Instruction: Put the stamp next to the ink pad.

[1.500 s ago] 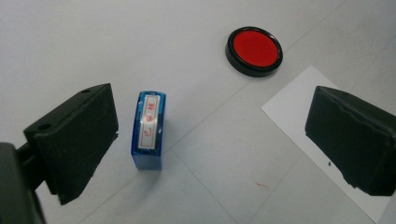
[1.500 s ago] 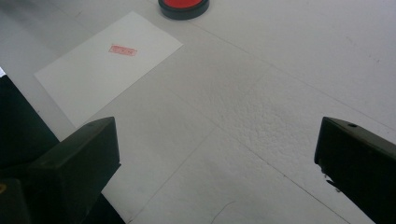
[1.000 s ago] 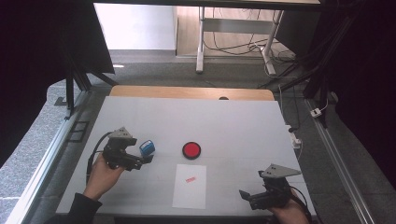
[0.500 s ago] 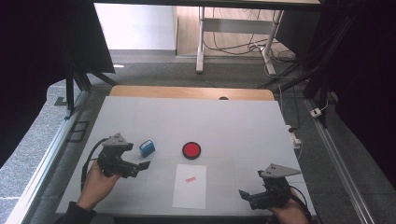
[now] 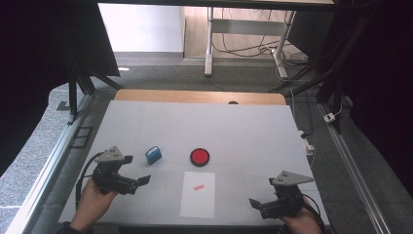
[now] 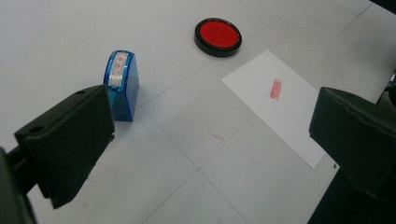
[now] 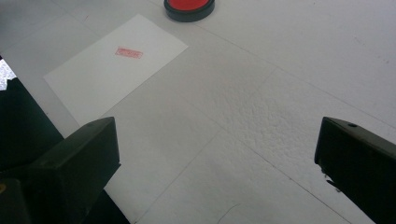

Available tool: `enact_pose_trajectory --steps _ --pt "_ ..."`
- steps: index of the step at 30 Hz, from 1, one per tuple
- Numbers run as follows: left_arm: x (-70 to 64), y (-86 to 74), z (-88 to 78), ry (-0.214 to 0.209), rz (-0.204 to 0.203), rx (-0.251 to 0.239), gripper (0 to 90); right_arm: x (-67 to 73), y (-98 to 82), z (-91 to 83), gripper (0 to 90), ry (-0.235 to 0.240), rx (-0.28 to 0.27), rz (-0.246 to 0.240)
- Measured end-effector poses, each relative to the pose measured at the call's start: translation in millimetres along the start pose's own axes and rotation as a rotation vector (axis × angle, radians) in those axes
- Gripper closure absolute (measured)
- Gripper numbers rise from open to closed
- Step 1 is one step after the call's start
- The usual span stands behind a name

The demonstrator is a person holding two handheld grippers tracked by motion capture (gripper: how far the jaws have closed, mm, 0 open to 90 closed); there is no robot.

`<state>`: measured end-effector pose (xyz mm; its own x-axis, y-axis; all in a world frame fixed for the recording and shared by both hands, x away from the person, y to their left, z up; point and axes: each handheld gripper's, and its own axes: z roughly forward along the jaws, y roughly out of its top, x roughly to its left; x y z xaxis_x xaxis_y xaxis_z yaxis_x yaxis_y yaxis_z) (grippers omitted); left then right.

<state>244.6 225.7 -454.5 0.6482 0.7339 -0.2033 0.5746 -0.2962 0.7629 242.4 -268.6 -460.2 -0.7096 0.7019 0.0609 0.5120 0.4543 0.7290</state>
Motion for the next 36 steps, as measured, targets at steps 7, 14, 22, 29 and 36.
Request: enact_pose_trajectory --steps 7,14,22,29,36 --pt "-1.2 -10.6 -10.0 -0.003 -0.014 -0.01 0.2 0.2 -0.1 0.1 0.1 -0.002 0.001 0.0" --pt "-1.9 -22.9 -22.9 -0.004 -0.032 -0.028 0.3 0.4 -0.2 -0.1 0.1 -0.003 0.002 0.0" --pt "-0.7 -39.1 -36.1 -0.001 -0.054 -0.038 0.2 0.5 -0.3 -0.1 0.1 -0.004 0.003 0.0" --pt "1.3 -53.5 -48.1 0.012 -0.084 -0.045 0.0 0.3 -0.3 -0.3 0.1 -0.007 0.002 0.006" --pt "4.2 -65.8 -53.9 0.03 -0.11 -0.026 0.0 0.3 -0.2 -0.1 0.1 -0.007 0.003 0.005"
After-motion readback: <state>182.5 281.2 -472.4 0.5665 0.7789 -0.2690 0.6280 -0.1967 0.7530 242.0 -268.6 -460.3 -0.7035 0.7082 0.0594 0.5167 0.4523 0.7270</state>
